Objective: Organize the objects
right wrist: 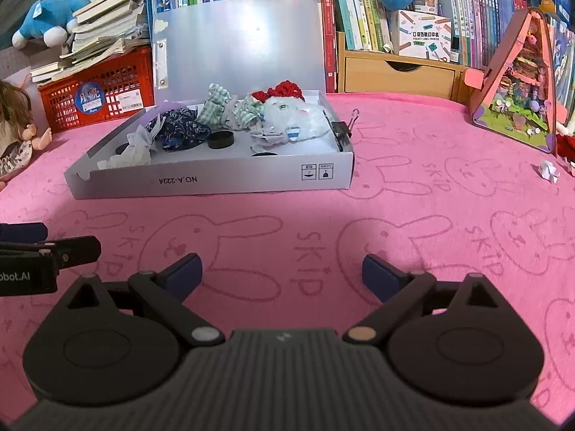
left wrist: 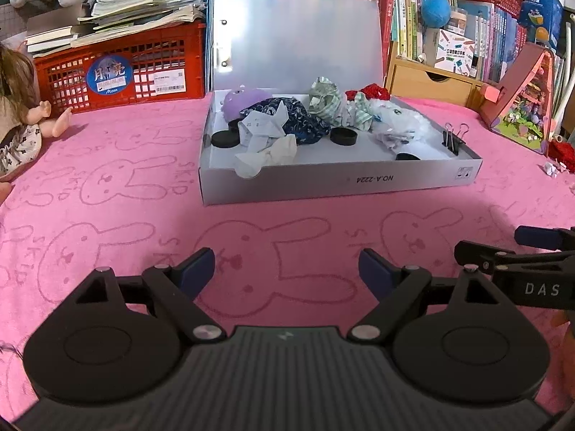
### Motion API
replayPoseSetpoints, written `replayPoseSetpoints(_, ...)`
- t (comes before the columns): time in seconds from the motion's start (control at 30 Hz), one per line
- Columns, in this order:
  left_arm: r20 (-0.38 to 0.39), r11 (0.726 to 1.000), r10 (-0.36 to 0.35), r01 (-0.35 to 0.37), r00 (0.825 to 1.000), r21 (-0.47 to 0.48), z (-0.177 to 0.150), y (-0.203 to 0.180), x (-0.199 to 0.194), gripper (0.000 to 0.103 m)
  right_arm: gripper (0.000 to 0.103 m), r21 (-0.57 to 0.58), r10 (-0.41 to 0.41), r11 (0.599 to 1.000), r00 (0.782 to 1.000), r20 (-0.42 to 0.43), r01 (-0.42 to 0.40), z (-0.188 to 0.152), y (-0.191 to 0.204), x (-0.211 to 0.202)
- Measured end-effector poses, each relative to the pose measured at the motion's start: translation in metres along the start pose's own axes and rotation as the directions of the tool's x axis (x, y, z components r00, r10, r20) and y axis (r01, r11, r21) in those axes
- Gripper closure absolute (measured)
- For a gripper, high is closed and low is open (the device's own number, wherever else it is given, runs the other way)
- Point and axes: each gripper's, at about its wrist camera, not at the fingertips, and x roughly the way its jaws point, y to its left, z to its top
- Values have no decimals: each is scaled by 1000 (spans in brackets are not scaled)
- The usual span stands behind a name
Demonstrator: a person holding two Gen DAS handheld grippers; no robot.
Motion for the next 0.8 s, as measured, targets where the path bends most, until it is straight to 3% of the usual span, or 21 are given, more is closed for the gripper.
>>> replayPoseSetpoints(0.57, 22, 998, 45, -45, 999, 34, -11, -2, 3, 7, 0, -33, -28, 999, 1000, -12, 28, -2, 6, 2)
replayPoseSetpoints(0.7, 11, 999, 37, -37, 999, 23, -10, 0, 5, 0, 0, -33, -28, 999, 1000, -12, 28, -2, 6, 2)
replayPoseSetpoints(0.8, 2, 999, 42, -42, 999, 34, -10, -2, 6, 0, 0, -33, -28, 999, 1000, -12, 28, -2, 6, 2)
